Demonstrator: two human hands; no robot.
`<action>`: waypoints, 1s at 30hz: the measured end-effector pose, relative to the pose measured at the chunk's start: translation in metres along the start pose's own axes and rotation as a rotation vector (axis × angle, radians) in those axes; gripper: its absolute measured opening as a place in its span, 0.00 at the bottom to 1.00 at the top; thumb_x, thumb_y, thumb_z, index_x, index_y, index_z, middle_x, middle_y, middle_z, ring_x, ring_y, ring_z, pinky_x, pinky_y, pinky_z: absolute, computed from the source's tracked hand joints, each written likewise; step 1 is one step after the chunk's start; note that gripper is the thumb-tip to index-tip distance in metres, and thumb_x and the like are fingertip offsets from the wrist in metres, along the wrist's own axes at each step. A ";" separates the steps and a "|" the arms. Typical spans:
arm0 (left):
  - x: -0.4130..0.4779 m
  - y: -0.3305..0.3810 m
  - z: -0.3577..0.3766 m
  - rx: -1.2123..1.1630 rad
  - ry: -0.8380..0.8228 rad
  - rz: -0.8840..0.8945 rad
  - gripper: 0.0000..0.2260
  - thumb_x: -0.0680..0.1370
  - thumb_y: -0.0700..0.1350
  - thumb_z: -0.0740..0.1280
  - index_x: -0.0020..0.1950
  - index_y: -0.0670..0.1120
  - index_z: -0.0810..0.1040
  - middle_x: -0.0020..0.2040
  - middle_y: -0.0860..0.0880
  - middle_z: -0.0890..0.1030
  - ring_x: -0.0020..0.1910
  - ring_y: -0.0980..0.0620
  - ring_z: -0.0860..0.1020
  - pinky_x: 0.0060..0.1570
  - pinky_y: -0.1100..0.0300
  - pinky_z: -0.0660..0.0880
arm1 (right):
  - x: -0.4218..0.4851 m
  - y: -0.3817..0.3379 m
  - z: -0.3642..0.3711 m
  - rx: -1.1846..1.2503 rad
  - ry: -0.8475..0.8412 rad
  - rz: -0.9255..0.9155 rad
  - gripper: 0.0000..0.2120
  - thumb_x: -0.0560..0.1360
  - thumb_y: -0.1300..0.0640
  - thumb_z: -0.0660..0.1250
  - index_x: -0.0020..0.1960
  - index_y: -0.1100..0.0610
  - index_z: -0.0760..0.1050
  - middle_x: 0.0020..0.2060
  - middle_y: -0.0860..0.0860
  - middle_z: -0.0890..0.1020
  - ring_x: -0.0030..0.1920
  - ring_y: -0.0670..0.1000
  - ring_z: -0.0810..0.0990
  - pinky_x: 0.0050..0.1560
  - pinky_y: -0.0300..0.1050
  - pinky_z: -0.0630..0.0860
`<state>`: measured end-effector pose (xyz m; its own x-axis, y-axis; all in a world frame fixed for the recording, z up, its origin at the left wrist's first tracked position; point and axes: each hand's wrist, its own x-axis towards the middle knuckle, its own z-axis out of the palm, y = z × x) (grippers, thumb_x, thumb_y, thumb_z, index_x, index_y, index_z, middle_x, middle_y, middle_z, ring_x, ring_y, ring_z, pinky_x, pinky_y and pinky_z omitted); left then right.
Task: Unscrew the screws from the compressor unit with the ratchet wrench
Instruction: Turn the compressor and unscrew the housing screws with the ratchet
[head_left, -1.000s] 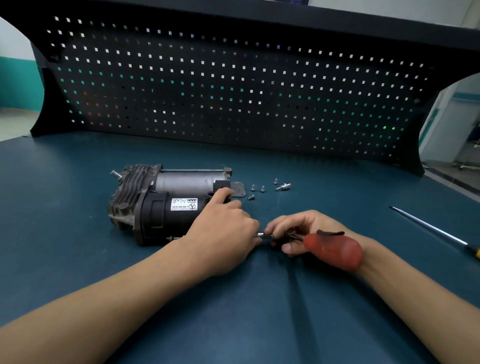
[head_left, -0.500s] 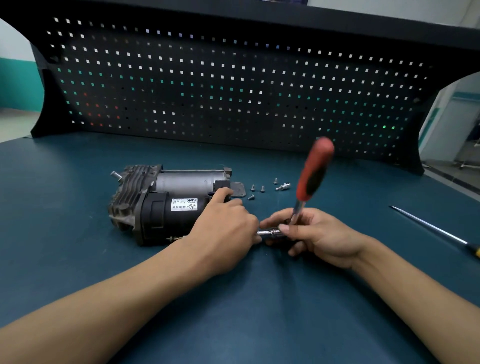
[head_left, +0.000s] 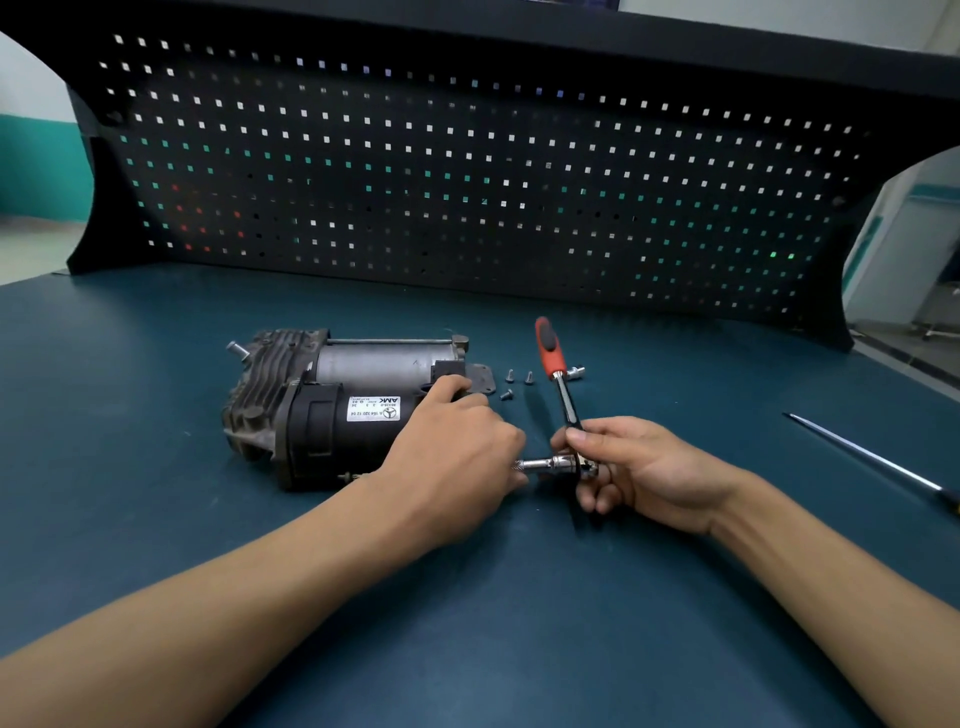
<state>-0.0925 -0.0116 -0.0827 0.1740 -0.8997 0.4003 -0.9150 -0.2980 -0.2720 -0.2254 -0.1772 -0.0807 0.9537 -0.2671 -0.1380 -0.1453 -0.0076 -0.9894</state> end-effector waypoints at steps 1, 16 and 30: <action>-0.001 0.001 0.000 0.005 0.003 0.005 0.14 0.79 0.60 0.61 0.47 0.52 0.77 0.45 0.52 0.82 0.53 0.49 0.76 0.64 0.54 0.53 | 0.000 0.000 0.000 -0.001 -0.005 -0.002 0.19 0.70 0.50 0.70 0.54 0.62 0.73 0.38 0.51 0.81 0.30 0.50 0.80 0.27 0.37 0.76; -0.005 -0.001 0.004 0.058 0.006 0.044 0.12 0.80 0.57 0.58 0.47 0.53 0.77 0.44 0.53 0.83 0.50 0.48 0.76 0.66 0.51 0.50 | -0.005 0.006 0.004 -0.155 -0.026 -0.179 0.07 0.65 0.64 0.77 0.40 0.53 0.86 0.47 0.51 0.86 0.39 0.48 0.81 0.37 0.39 0.78; -0.001 0.003 0.009 0.061 0.009 0.014 0.13 0.80 0.58 0.61 0.47 0.51 0.80 0.44 0.51 0.83 0.51 0.48 0.76 0.66 0.49 0.49 | -0.003 0.007 0.007 -0.137 0.014 -0.135 0.09 0.69 0.55 0.76 0.49 0.53 0.86 0.48 0.55 0.85 0.43 0.48 0.84 0.34 0.37 0.76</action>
<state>-0.0921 -0.0143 -0.0918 0.1575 -0.9011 0.4041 -0.8936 -0.3042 -0.3301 -0.2277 -0.1692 -0.0873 0.9634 -0.2680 -0.0026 -0.0515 -0.1757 -0.9831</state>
